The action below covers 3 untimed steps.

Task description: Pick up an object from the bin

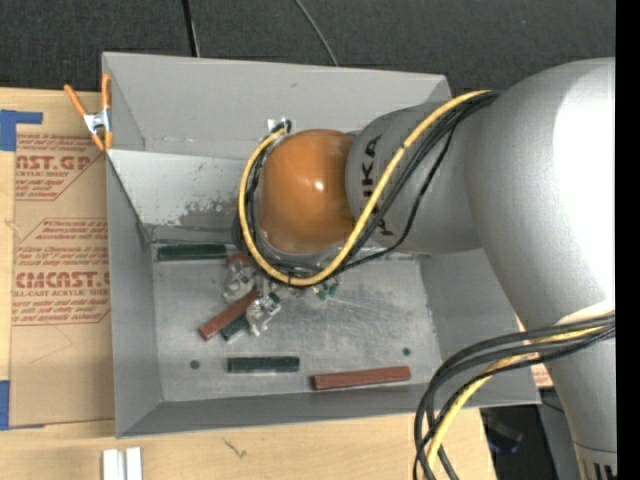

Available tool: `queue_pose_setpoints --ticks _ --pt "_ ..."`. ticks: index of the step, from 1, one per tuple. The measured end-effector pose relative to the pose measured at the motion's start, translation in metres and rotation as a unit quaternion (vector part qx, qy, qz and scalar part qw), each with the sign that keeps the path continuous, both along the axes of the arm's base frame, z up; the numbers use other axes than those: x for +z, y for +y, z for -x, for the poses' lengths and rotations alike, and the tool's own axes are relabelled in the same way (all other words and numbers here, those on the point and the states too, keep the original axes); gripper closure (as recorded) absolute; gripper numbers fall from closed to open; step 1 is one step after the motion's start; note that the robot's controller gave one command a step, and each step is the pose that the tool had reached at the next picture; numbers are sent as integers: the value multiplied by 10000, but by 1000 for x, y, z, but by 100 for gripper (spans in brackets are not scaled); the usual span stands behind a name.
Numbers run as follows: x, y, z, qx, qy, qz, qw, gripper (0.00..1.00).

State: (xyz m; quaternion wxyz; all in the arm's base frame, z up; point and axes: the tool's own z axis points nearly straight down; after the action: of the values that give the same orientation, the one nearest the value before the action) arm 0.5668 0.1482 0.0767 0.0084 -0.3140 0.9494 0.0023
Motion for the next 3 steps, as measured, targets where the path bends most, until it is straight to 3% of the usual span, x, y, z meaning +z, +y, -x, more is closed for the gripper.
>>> queue_pose_setpoints --ticks 2,3 --pt "14 -1 2 2 60 33 10000 100" --pt "19 0 1 0 50 32 10000 100"
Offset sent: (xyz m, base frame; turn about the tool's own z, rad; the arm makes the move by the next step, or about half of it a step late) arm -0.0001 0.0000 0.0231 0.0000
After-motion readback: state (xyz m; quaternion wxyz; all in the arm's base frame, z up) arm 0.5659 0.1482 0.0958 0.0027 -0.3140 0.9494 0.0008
